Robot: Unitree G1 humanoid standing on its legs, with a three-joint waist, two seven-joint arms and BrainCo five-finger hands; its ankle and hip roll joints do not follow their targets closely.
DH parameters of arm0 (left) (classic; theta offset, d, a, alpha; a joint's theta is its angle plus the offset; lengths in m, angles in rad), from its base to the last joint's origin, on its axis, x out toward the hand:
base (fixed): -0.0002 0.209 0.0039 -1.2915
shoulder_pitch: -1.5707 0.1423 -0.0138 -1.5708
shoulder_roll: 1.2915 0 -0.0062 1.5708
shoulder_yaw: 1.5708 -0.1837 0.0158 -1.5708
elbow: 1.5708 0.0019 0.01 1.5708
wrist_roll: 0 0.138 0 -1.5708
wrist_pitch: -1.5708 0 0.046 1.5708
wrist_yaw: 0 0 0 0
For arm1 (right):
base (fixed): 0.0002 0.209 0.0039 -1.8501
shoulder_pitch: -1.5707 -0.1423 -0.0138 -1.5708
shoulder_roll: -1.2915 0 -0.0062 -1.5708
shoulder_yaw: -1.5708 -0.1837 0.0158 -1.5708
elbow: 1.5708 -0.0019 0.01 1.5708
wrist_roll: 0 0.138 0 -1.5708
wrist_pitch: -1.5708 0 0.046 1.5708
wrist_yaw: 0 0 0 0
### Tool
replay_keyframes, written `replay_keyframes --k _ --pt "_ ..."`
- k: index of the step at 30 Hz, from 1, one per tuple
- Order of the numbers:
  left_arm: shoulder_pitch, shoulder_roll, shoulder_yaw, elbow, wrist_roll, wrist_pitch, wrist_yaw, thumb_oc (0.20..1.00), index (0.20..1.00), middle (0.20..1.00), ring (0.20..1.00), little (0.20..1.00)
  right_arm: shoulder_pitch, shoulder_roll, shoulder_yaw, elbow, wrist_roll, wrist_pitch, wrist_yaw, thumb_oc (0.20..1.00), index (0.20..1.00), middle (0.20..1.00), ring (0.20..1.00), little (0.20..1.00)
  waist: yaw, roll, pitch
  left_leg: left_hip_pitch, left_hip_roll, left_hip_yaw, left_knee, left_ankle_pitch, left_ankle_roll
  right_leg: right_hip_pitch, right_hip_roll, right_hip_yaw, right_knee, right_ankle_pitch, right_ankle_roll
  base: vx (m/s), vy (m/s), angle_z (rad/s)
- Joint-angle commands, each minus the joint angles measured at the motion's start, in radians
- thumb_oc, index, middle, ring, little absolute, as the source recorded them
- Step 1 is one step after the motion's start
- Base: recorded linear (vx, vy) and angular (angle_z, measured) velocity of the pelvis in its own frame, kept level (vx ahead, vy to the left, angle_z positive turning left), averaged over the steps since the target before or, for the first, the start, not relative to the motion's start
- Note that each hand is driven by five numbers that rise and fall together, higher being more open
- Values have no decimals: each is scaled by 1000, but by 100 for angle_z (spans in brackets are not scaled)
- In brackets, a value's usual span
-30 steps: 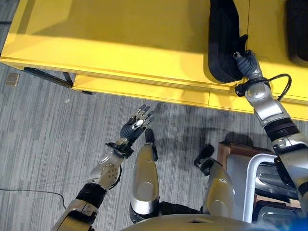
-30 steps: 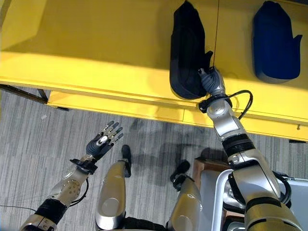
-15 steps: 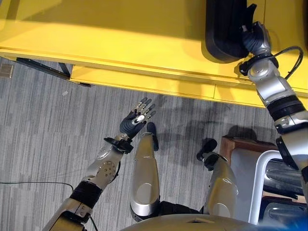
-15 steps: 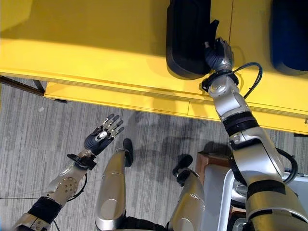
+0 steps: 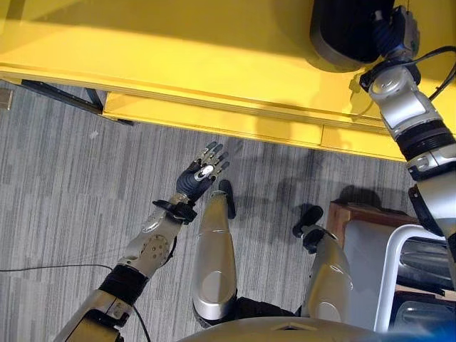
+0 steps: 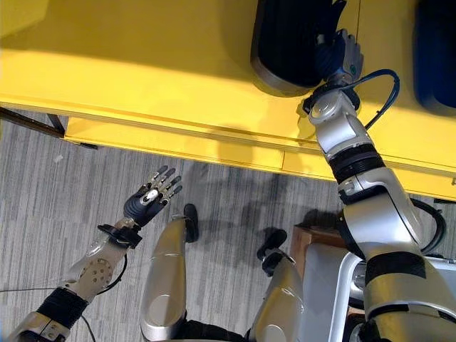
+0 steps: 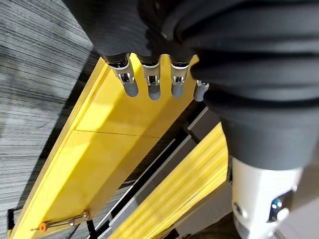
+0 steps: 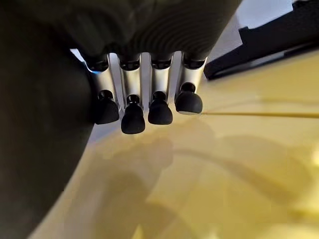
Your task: Move parts from the plastic box to the shelf.
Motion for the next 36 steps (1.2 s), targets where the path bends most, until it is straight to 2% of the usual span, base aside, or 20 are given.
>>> replay_keyframes --k 1,5,7,8,10,16,22,26,36 --pt "7 21 -36 -112 -15 -44 -40 1000 1000 1000 1000 1000 -116 -59 21 -13 41 -12 -120 200 200 200 200 200 28 15 -35 13 -46 -16 -137 47 -10 -28 0 -49 259 -192 35 0 38 0" --pt "-9 32 -40 -114 -33 -55 -28 1000 1000 1000 1000 1000 -126 -52 25 -4 37 3 -144 200 200 200 200 200 26 20 -35 -1 -46 -17 -134 48 -9 -43 -3 -48 268 -193 35 0 0 0" --pt "-13 36 -41 -112 -54 -34 -56 1000 1000 1000 1000 1000 -137 -55 37 3 9 0 -150 200 200 200 200 200 26 24 -35 -7 -46 -17 -135 48 -7 -50 -4 -49 270 -193 34 0 0 0" --pt "-11 45 -43 -116 -25 -29 -73 1000 1000 1000 1000 1000 -152 -61 49 4 -62 -6 -149 200 200 200 200 200 26 27 -35 -11 -45 -18 -133 47 -7 -53 -4 -50 272 -195 33 0 0 0" --pt "-10 53 -49 -118 -5 -38 -70 1000 1000 1000 1000 1000 -163 -71 63 0 -100 -7 -142 200 200 200 200 200 26 29 -35 -14 -43 -17 -132 48 -7 -57 -5 -50 278 -196 33 0 0 0" --pt "-15 80 -64 -131 -16 -50 -74 1000 1000 1000 1000 1000 -177 -96 101 -18 -73 21 -140 200 200 200 200 200 22 34 -35 -29 -47 -22 -123 43 -2 -77 -6 -44 298 -203 28 0 0 0" --pt "-14 87 -73 -128 -20 -43 -89 1000 1000 1000 1000 1000 -187 -100 127 12 -143 40 -136 200 200 200 200 200 26 42 -35 -38 -51 -31 -124 43 1 -90 -9 -42 320 -214 23 1 -15 4" --pt "-12 90 -71 -121 -33 -40 -105 1000 1000 1000 1000 1000 -195 -105 148 39 -188 40 -136 200 200 200 200 200 30 42 -35 -37 -50 -33 -131 47 0 -90 -10 -48 319 -211 24 1 -26 2" --pt "-14 101 -65 -108 -39 -21 -118 1000 1000 1000 1000 1000 -203 -114 163 69 -168 48 -179 200 200 200 200 200 30 39 -35 -31 -45 -33 -144 52 -3 -87 -7 -53 311 -205 24 -1 -18 0"
